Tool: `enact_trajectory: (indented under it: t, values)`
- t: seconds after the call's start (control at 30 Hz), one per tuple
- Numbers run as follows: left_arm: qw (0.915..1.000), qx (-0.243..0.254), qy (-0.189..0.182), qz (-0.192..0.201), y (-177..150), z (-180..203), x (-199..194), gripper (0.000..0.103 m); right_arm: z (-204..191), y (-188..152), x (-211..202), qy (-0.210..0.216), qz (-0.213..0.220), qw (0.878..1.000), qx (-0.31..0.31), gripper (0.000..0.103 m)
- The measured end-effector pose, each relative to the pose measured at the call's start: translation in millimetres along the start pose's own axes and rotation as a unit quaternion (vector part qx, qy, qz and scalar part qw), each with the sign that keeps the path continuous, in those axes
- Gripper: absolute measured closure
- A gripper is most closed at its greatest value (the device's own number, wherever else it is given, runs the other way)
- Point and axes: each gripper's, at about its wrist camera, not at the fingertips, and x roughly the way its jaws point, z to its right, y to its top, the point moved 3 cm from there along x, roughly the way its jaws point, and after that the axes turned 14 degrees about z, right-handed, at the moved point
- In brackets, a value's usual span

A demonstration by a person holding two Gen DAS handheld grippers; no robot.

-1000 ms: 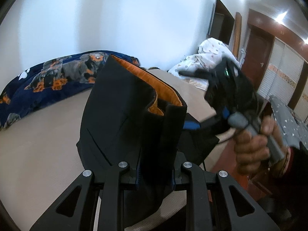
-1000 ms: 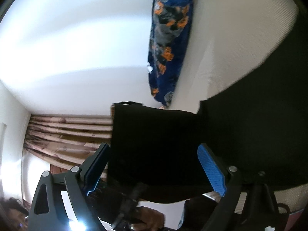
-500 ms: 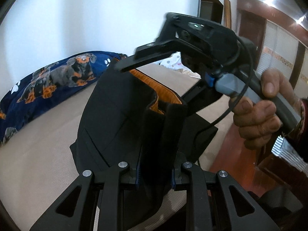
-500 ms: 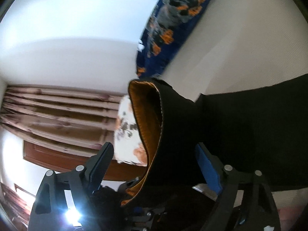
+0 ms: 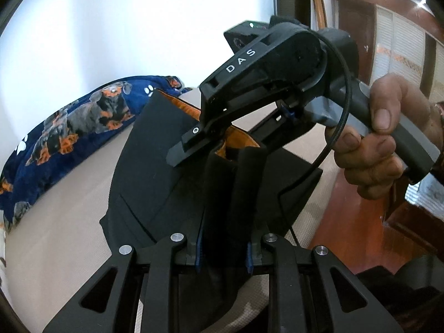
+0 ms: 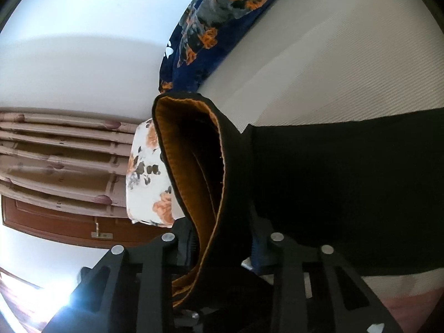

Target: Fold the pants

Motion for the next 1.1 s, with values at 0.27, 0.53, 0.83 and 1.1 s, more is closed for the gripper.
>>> enact_trajectory:
  t: [0.27,0.53,0.83,1.1]
  values:
    - [0.9998,0.001,0.004,0.018,2.2,-0.3,-12.9,0.036,7.1,1.6,-3.6,-0.001,0.019,1.000,-0.005,0.085]
    - [0.9969,-0.041,0.034,0.057,1.7,-34.4,-44.6,0.017,11.8,3.5,-10.3,-0.001,0.022,1.000,-0.007,0.086]
    - [0.9906,-0.093,0.090,0.043,-20.4,-86.7,-61.0,0.016,46.2,12.0,-30.2,-0.010,0.052,0.998,0.025,0.086]
    - [0.9916,-0.095,0.088,0.008,-34.9,-90.9,-44.8,0.016,77.1,22.1,-56.1,-0.016,0.084,0.995,0.049,0.086]
